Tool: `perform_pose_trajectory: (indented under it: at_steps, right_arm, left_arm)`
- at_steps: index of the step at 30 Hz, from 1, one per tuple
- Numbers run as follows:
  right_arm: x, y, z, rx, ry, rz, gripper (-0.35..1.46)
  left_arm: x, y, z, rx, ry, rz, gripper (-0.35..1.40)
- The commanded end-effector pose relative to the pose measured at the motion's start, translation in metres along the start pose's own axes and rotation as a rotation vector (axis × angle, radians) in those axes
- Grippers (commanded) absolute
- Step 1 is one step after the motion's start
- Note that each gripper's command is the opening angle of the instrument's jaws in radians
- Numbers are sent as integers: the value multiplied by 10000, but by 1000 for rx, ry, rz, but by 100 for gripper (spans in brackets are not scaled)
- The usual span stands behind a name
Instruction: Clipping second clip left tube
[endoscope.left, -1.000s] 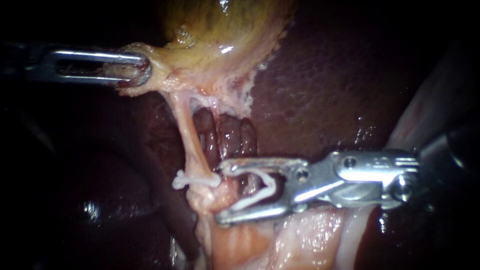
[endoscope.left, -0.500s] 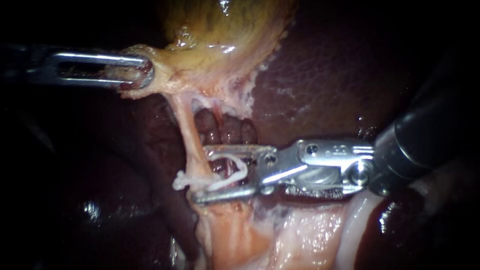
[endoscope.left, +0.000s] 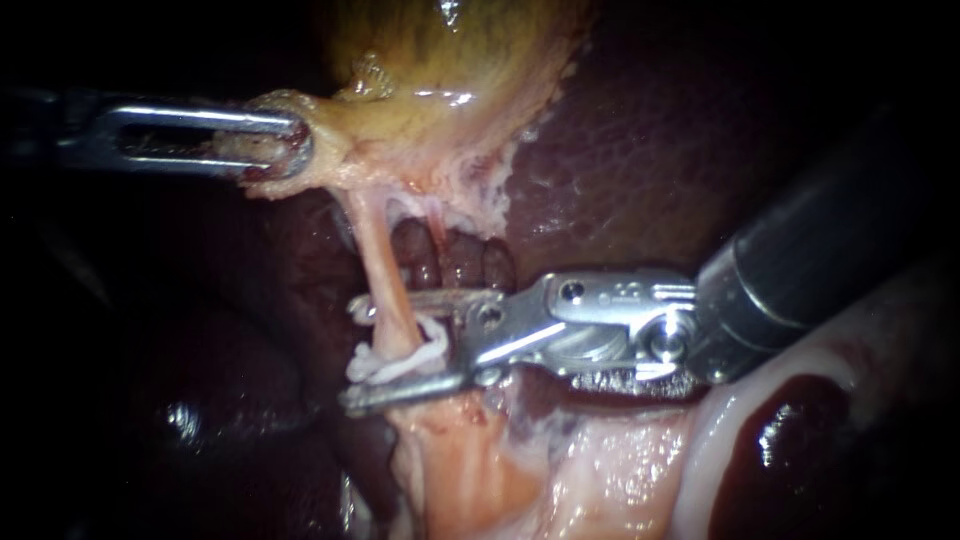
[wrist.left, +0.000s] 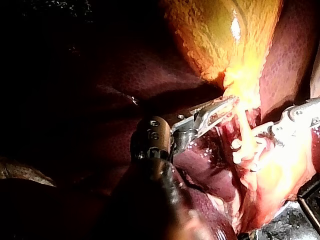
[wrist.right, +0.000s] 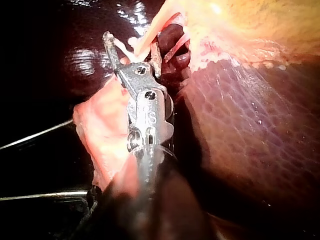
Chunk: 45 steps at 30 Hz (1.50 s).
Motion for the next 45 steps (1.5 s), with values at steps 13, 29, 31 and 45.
perform_pose_trajectory:
  at_steps: [13, 29, 31, 45]
  right_arm:
    - [17, -24, 2, 56, 60, -25, 48]
    - [18, -25, -13, 62, 62, 2, 11]
    - [18, -25, -15, 66, 62, 8, 4]
    - [18, -27, -19, 85, 60, 23, -35]
  left_arm:
    - [-1, -1, -1, 0, -1, 1, -35]
    - [0, -1, 0, 0, 0, 0, -35]
    - [0, 0, 0, 0, 0, 0, -35]
    - [0, -1, 0, 0, 0, 0, -35]
